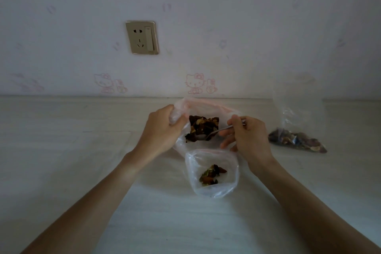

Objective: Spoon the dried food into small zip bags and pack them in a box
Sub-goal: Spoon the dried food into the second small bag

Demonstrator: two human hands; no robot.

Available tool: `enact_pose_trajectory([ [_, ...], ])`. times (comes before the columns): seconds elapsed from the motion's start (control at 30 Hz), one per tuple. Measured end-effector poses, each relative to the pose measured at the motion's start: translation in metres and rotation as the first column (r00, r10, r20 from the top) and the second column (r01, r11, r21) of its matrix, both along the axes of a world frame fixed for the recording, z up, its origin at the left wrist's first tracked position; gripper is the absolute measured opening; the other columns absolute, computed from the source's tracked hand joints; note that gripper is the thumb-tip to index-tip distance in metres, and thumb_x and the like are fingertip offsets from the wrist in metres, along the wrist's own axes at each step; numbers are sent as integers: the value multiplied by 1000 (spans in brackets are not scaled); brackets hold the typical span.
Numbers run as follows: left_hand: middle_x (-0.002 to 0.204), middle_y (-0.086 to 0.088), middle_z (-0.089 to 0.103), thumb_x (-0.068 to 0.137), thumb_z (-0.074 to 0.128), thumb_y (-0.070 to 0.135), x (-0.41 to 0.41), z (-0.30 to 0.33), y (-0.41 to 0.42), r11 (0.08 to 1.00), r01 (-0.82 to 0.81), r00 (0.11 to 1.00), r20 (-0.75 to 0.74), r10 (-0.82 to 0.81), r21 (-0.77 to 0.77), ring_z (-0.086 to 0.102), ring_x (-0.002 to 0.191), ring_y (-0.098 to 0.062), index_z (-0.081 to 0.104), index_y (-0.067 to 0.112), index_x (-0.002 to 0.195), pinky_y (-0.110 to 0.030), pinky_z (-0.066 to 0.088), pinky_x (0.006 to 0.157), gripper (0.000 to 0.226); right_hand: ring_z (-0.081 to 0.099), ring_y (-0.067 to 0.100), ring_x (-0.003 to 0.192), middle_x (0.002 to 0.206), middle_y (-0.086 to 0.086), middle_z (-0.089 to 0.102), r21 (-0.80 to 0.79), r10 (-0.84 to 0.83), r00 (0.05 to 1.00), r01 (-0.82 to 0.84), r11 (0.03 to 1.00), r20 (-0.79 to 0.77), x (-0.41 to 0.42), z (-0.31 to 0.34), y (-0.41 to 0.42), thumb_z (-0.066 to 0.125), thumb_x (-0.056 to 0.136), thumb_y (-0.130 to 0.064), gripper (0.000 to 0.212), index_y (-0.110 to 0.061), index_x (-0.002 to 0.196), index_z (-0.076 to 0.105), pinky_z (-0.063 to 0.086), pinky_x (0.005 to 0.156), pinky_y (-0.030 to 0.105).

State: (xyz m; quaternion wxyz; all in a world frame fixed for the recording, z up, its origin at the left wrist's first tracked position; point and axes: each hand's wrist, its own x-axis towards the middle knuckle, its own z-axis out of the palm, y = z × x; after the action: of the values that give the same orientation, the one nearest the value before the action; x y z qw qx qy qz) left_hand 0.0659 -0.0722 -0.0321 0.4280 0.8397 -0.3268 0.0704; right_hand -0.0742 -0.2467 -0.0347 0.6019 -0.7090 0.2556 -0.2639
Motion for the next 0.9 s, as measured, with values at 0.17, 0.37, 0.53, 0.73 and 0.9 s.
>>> enact_pose_trajectory([
  [0.17,56,6,47,99,65,37,-2,-3,3,999,42,999,-21,-42,-29,39,47,-7,57,12,72,-19,35,48,38,72,21,54,81,8,80,179,133,991,-129,975,-9,2,1,3,52,108,-23,28,-5,101,72,53,48,22],
  [0.37,54,10,41,99,66,38,0,0,4,999,34,999,-21,-35,-20,37,45,-6,52,12,70,-18,32,46,42,73,21,59,88,13,80,280,176,984,-170,945,7,-1,2,-1,49,109,-22,31,-1,106,72,55,52,24],
  [0.53,55,8,42,97,65,49,4,3,7,1000,10,1000,5,-10,4,38,46,-7,50,13,70,-19,33,46,48,73,22,60,87,16,79,322,107,993,-116,940,46,-4,5,-5,47,110,-23,33,-1,102,70,51,44,26],
  [0.73,88,13,65,79,41,93,-2,20,18,980,-87,996,2,88,178,61,73,-5,65,25,95,-32,50,69,73,72,26,60,85,17,78,299,43,995,-69,952,93,-12,12,-11,47,110,-24,32,-1,102,67,51,42,30],
  [0.9,123,13,54,90,64,66,-30,33,33,974,-211,958,215,190,82,60,85,-3,52,24,131,-31,47,71,60,73,28,62,87,18,78,267,79,989,-110,957,125,-21,24,-12,47,110,-24,32,0,103,67,52,42,31],
])
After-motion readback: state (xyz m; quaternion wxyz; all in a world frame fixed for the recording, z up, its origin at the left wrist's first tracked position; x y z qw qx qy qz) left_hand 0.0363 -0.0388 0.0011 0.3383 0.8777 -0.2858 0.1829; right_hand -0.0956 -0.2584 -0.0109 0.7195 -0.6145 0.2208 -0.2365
